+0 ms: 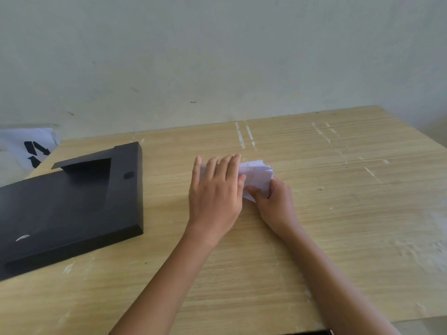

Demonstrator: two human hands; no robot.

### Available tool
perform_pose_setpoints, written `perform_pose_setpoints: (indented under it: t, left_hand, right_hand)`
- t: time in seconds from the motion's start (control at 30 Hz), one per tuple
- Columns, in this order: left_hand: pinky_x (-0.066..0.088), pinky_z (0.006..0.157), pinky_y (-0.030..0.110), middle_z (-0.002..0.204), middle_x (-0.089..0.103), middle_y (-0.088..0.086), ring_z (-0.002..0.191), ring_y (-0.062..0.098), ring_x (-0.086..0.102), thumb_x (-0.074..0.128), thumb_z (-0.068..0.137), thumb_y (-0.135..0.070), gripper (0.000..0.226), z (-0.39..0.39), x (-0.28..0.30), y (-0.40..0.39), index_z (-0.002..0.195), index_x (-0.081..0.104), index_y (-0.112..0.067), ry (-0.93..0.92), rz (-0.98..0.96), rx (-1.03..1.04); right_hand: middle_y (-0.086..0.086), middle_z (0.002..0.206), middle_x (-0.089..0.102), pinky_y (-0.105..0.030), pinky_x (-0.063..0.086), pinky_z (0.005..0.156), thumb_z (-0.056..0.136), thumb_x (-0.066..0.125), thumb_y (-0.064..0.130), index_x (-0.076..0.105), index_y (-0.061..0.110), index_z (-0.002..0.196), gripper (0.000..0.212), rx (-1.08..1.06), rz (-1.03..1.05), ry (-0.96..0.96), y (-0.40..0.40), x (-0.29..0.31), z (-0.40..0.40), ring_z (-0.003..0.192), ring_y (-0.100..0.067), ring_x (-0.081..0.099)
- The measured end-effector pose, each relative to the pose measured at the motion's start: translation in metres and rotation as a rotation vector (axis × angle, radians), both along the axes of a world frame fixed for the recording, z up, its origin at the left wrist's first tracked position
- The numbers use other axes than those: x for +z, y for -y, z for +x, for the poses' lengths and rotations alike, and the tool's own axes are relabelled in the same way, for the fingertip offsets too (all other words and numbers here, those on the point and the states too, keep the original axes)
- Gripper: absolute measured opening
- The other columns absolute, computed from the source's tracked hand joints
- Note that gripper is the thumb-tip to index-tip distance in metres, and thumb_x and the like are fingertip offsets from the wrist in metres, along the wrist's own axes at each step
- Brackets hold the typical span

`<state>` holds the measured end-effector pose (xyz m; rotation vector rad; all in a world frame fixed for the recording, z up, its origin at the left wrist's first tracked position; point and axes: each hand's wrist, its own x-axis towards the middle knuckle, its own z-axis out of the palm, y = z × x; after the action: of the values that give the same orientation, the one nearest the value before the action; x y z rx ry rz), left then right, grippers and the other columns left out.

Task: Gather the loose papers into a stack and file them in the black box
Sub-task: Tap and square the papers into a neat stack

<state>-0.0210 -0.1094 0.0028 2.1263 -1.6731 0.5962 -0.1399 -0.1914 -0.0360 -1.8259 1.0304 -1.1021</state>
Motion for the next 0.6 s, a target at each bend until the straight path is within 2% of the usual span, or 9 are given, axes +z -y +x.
perform_pose_setpoints:
  t: [0.13,0.23,0.3,0.37,0.4,0.47,0.53,0.6]
  left_hand:
    - [0.02,0.123,0.055,0.131,0.064,-0.005,0.118,0.025,0.058,0.034,0.107,-0.041,0.048,0.001,0.005,0.002,0.146,0.051,-0.019,0.084,-0.03,-0.017]
    - [0.026,0.121,0.049,0.117,0.068,-0.004,0.109,0.025,0.059,0.049,0.106,-0.03,0.034,0.0,0.008,0.007,0.137,0.059,-0.021,0.178,-0.054,-0.101]
    - [0.038,0.112,0.043,0.11,0.068,-0.002,0.101,0.026,0.059,0.061,0.099,-0.017,0.032,0.001,0.007,0.011,0.131,0.063,-0.022,0.211,-0.077,-0.12]
    - [0.045,0.097,0.038,0.109,0.067,-0.001,0.097,0.027,0.057,0.062,0.093,-0.007,0.044,0.002,0.004,0.012,0.134,0.063,-0.024,0.215,-0.088,-0.145]
    - [0.046,0.094,0.038,0.111,0.066,-0.002,0.098,0.027,0.056,0.059,0.092,-0.005,0.05,0.003,0.002,0.011,0.138,0.06,-0.025,0.206,-0.081,-0.159]
    - [0.045,0.095,0.038,0.114,0.066,-0.003,0.103,0.027,0.056,0.056,0.092,-0.005,0.059,0.007,0.001,0.009,0.145,0.054,-0.031,0.179,-0.061,-0.178]
    - [0.042,0.104,0.04,0.117,0.067,-0.003,0.108,0.028,0.056,0.059,0.094,-0.008,0.062,0.01,0.001,0.007,0.149,0.049,-0.035,0.151,-0.049,-0.181]
    - [0.042,0.105,0.042,0.116,0.067,-0.002,0.107,0.027,0.057,0.061,0.097,-0.012,0.06,0.009,0.002,0.008,0.152,0.045,-0.027,0.132,-0.032,-0.19]
  right_hand:
    - [0.016,0.052,0.047,-0.01,0.037,0.049,0.087,0.075,0.01,0.048,0.035,0.063,0.044,-0.001,0.011,0.022,-0.002,0.001,0.0,0.046,0.007,0.048]
    - [0.015,0.055,0.05,-0.011,0.037,0.05,0.088,0.074,0.011,0.051,0.032,0.066,0.038,0.011,0.005,0.015,-0.002,-0.001,0.001,0.048,0.005,0.048]
    - [0.015,0.067,0.062,-0.009,0.039,0.054,0.086,0.075,0.012,0.061,0.028,0.083,0.022,0.045,0.018,0.057,-0.003,0.0,0.002,0.057,0.007,0.056]
    - [0.016,0.077,0.067,-0.008,0.042,0.058,0.085,0.074,0.011,0.064,0.023,0.1,0.022,0.062,0.033,0.117,-0.005,0.003,0.003,0.065,0.007,0.061]
    - [0.016,0.077,0.068,-0.009,0.042,0.058,0.085,0.074,0.011,0.064,0.023,0.102,0.023,0.063,0.029,0.136,-0.006,0.005,0.003,0.065,0.006,0.061]
    - [0.021,0.07,0.068,-0.008,0.04,0.057,0.086,0.074,0.01,0.067,0.027,0.094,0.02,0.071,0.017,0.163,-0.008,0.006,0.002,0.061,0.006,0.06]
    - [0.03,0.063,0.065,-0.007,0.039,0.056,0.087,0.074,0.008,0.066,0.034,0.081,0.028,0.083,0.024,0.177,-0.009,0.009,0.002,0.057,0.008,0.058]
    - [0.028,0.061,0.065,-0.008,0.038,0.056,0.087,0.074,0.009,0.065,0.035,0.077,0.029,0.095,0.029,0.17,-0.008,0.006,0.003,0.056,0.008,0.056]
